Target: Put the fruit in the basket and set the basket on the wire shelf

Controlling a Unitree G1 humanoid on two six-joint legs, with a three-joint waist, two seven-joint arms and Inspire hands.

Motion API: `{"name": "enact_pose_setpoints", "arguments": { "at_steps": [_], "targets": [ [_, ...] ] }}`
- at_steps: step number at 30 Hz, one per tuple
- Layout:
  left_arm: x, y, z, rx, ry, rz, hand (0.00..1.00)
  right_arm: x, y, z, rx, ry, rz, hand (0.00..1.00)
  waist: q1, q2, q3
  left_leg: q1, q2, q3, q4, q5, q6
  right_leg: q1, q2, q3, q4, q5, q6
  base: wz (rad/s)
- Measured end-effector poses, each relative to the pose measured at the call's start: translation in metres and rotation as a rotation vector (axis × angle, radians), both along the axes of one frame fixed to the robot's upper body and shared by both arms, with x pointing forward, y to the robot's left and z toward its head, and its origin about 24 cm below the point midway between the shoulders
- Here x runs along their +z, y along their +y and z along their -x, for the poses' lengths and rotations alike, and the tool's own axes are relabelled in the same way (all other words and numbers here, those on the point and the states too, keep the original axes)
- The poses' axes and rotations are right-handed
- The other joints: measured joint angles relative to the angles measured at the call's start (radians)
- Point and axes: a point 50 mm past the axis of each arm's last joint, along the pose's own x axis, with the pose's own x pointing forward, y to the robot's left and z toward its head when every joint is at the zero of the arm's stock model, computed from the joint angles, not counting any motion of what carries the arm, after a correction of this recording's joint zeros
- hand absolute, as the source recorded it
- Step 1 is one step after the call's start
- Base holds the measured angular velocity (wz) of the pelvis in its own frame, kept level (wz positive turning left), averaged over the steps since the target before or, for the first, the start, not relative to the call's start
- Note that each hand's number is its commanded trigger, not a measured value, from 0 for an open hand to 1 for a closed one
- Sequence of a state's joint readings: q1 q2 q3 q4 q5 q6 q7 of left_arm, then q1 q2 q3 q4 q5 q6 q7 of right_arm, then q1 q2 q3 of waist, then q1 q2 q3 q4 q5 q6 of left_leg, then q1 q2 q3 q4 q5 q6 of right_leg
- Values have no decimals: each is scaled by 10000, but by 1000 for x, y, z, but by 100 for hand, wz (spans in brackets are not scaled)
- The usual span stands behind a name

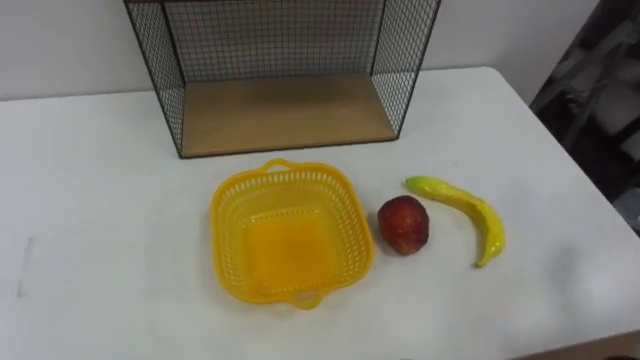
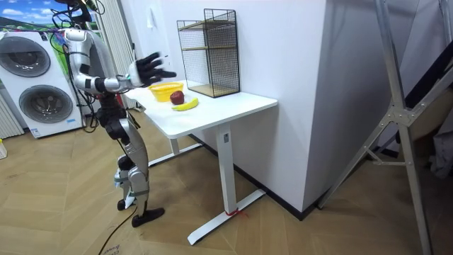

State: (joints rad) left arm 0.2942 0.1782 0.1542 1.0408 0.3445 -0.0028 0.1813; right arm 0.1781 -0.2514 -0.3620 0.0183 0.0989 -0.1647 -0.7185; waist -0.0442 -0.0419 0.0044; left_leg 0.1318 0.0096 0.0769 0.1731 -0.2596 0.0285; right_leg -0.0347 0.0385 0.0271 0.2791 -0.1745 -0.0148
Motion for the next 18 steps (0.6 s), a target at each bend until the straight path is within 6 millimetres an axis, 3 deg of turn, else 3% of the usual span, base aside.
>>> {"name": "enact_pose_setpoints", "arguments": {
  "at_steps": [9,12,18],
  "targets": [
    [-2,-3,-2,-703,504,604,0,-18,46,-31,5027,1958,-102,0,344,-137,5,11,46,-48,-37,-1,0,215,4,-113,-343,96,8,5],
    [-2,-4,-3,-745,542,742,0,-22,56,-36,6028,2402,-114,0,522,-121,12,9,51,-66,-50,-1,0,253,4,-131,-427,143,17,0],
    [-3,-4,-2,-747,585,812,0,-15,64,-48,7208,2402,111,0,537,-59,19,7,69,-252,-51,-1,0,404,-6,-322,-597,162,9,9]
  ]
}}
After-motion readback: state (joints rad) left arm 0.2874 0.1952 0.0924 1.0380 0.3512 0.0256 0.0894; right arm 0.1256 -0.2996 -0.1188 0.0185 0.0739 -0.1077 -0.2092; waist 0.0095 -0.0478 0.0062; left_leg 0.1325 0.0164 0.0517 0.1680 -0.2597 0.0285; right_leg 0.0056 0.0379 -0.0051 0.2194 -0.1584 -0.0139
